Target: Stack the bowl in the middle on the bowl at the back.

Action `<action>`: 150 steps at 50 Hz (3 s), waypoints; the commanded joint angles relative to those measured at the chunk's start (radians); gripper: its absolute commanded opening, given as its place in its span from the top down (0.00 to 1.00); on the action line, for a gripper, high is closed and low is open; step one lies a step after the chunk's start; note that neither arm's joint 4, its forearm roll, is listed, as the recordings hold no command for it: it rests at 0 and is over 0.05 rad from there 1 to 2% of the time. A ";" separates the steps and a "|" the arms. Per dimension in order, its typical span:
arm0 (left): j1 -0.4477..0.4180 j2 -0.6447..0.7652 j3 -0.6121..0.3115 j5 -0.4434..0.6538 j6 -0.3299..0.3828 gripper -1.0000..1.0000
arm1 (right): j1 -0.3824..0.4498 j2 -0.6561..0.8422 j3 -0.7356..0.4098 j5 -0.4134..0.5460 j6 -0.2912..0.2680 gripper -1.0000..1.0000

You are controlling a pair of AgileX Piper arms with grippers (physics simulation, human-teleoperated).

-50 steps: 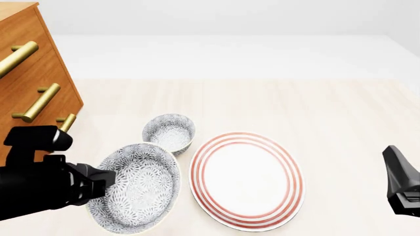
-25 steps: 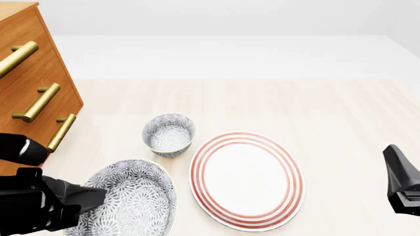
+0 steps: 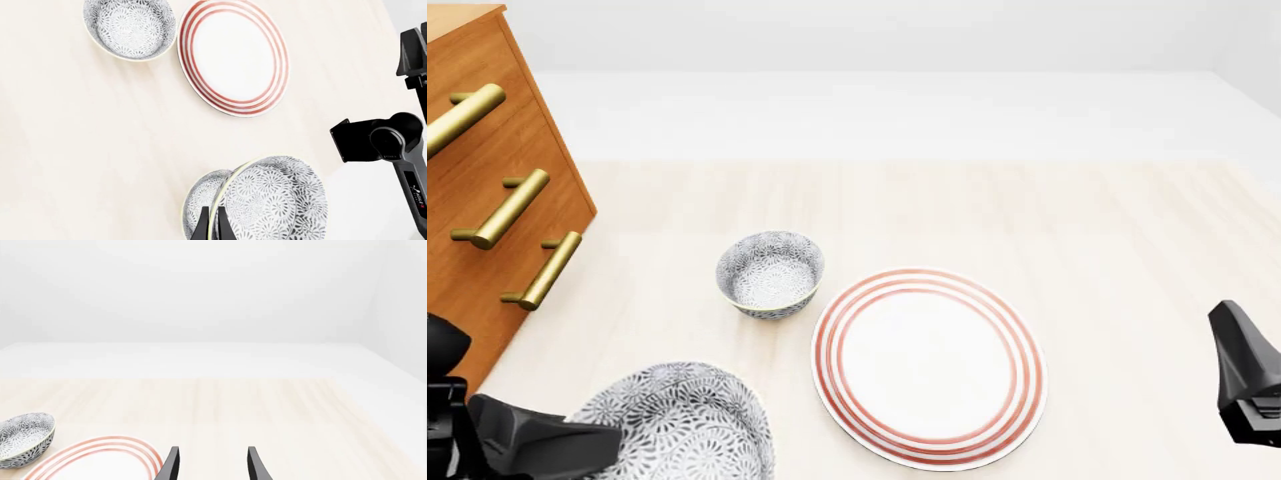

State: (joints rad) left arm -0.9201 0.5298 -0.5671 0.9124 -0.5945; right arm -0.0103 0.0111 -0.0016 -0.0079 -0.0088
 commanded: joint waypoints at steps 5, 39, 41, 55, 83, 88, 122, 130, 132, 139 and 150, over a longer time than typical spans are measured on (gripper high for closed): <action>-0.074 -0.044 0.074 -0.007 -0.065 1.00 | 0.002 -0.011 -0.001 0.010 -0.003 0.00; -0.153 0.163 0.229 -0.295 -0.083 1.00 | 0.001 -0.009 0.000 0.009 -0.001 0.00; -0.157 0.167 0.231 -0.299 -0.088 1.00 | 0.001 -0.009 0.000 0.008 0.000 0.00; -0.175 0.183 0.249 -0.317 -0.096 0.00 | 0.001 -0.009 0.000 0.009 -0.001 0.00; -0.176 0.163 0.208 -0.270 -0.086 0.00 | 0.001 -0.009 0.000 0.009 -0.001 0.00; -0.145 0.099 0.188 -0.193 -0.058 0.00 | 0.001 -0.009 0.000 0.008 -0.001 0.00; 0.112 -0.284 -0.080 0.262 0.070 0.00 | -0.017 -0.011 -0.005 -0.001 0.018 0.00; 0.231 -0.368 -0.146 0.307 0.077 0.00 | -0.036 -0.010 -0.067 0.035 0.050 0.00; 0.260 -0.385 -0.144 0.307 0.084 0.00 | -0.043 -0.010 -0.102 0.059 0.066 0.00; 0.337 -0.424 -0.152 0.308 0.073 0.00 | -0.094 -0.010 -0.239 0.141 0.120 0.00; 0.446 -0.441 -0.169 0.308 0.099 0.00 | -0.149 -0.011 -0.345 0.193 0.154 0.00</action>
State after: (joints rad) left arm -0.5702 0.1221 -0.7135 1.2083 -0.5107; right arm -0.1120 0.0013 -0.2485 0.1334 0.1072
